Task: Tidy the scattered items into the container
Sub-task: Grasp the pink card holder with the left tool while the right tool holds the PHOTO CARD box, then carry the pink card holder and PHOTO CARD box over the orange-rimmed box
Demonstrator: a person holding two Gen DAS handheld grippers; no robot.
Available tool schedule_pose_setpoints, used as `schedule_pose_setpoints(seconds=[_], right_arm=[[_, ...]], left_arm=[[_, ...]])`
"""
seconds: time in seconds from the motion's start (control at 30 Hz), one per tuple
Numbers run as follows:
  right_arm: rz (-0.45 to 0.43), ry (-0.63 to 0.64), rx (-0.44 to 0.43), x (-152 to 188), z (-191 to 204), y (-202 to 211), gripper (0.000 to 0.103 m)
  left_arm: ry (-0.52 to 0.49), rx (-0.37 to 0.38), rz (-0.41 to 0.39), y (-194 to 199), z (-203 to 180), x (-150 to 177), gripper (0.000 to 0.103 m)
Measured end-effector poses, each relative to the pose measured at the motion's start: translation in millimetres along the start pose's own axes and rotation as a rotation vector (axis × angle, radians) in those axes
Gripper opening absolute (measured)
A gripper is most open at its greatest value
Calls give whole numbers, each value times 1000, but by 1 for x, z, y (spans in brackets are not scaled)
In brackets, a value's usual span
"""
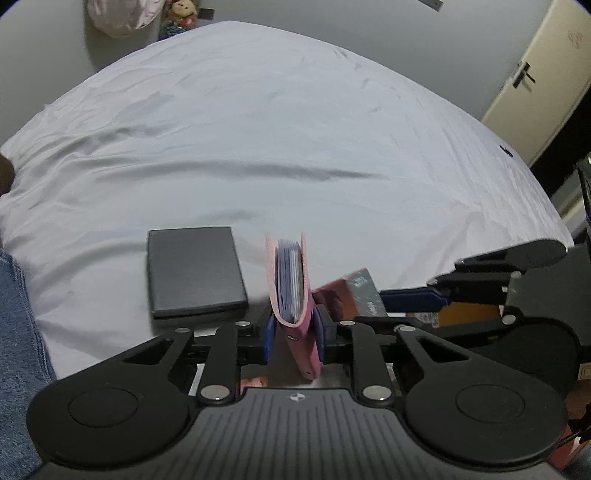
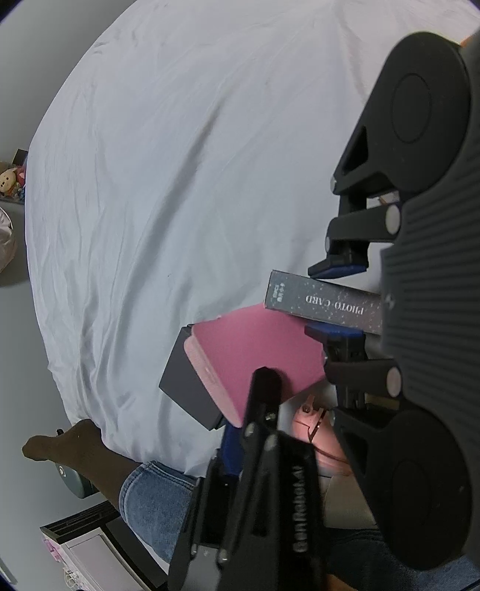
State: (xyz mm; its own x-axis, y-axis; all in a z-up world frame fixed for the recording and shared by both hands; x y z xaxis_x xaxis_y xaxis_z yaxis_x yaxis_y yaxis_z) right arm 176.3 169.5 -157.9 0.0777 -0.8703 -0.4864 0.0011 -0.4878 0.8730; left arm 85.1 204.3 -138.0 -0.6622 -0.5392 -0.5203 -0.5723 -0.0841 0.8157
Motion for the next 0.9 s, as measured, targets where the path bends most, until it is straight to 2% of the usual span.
schedule_pose_setpoints(seconds=[0.17,0.47,0.9], right_arm=[[-5,15,1,1,4,0,29],[-10,5,6,1,4,0,29],[-90,-37,19,0,4,24,25]], left_arm=[[10,-14,16,-9,-3,2,24],[86,28,15,-8,3,6,20],[131,25,-85,29,5,3,19]])
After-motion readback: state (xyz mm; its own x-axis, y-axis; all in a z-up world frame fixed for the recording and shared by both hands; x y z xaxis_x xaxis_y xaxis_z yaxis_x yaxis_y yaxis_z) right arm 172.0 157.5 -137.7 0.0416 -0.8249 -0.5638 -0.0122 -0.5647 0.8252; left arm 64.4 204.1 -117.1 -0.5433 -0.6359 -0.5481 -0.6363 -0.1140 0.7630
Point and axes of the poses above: each gripper's, at about its wrist camera, not at the fingertips, and y roughly against the way its jaws point, z to its left, x to its underside, the point moved 10 cm from there along -y, roughly the way its jaws point, and after that the axes turned 4 degrees about y, right-handed, at the moved point
